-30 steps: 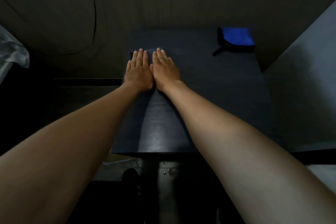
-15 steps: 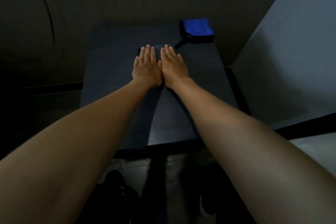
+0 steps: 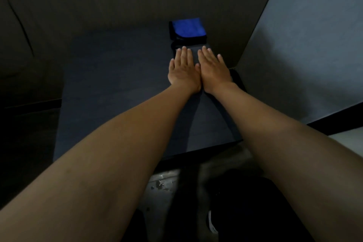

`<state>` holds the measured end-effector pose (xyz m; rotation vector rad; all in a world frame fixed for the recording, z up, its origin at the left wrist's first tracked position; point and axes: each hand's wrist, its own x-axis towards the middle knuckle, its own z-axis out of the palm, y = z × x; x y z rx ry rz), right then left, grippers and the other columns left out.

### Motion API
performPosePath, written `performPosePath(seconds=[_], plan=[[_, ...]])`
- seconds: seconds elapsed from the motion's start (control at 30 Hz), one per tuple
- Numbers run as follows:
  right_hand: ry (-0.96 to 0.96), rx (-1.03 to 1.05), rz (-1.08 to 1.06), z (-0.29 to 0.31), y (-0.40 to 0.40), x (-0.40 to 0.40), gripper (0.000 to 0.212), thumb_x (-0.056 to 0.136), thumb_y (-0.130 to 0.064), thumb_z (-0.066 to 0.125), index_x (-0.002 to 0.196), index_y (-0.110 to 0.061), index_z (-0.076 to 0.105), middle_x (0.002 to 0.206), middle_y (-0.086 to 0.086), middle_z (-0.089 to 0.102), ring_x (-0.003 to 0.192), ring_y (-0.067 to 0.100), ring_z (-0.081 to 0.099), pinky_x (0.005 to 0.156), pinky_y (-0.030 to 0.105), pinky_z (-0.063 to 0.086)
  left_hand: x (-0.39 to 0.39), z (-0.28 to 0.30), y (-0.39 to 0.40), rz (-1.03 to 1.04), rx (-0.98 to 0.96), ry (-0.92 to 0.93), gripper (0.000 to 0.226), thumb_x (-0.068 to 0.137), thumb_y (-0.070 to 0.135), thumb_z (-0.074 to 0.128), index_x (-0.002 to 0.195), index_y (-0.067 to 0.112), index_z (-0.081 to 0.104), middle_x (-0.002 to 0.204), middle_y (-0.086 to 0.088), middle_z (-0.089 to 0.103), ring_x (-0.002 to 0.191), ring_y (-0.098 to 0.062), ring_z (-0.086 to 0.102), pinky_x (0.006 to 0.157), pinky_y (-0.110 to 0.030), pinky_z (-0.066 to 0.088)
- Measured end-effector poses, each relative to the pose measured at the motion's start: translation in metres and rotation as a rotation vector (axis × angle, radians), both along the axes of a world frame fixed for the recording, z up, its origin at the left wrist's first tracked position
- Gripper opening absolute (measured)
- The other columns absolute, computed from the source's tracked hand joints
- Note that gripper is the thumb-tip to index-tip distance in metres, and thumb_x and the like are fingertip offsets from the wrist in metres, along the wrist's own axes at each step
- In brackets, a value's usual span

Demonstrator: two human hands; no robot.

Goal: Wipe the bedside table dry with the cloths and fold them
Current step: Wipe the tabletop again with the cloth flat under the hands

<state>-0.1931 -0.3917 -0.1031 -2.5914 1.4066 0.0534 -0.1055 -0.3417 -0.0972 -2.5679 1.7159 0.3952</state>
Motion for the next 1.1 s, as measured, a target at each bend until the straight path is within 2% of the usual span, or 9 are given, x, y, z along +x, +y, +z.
performPosePath(seconds=[0.43,0.6,1.1], plan=[[0.026,-0.009,-0.020,0.007,-0.020,-0.007,0.058,0.107,-0.027,0.028,0.158,-0.009,0.006,0.166,0.010,0.002,0.153,0.021,0.003,0.125,0.040,0.003,-0.005,-0.001,-0.022,-0.045,-0.020,0.022,0.061,0.107,0.036,0.013,0.156,0.008,-0.012,0.164,-0.008,-0.019,0.150,-0.021,-0.019,0.124,-0.040,-0.004],[0.088,-0.045,-0.005,0.008,-0.007,0.006,0.059,0.107,-0.028,0.027,0.157,-0.006,0.006,0.166,0.013,0.002,0.153,0.023,0.002,0.125,0.040,0.004,0.006,-0.001,-0.007,-0.077,-0.026,0.027,0.060,0.107,0.034,0.012,0.155,0.008,-0.013,0.164,-0.007,-0.020,0.150,-0.021,-0.019,0.124,-0.040,-0.003],[0.119,-0.060,0.125,0.010,0.063,0.093,0.058,0.108,-0.031,0.020,0.157,-0.004,0.004,0.166,0.013,0.001,0.154,0.023,0.001,0.124,0.038,0.000,0.090,-0.003,0.069,0.032,-0.020,0.001,0.063,0.107,0.033,0.018,0.155,0.009,-0.014,0.164,-0.005,-0.020,0.150,-0.020,-0.018,0.124,-0.039,-0.004]])
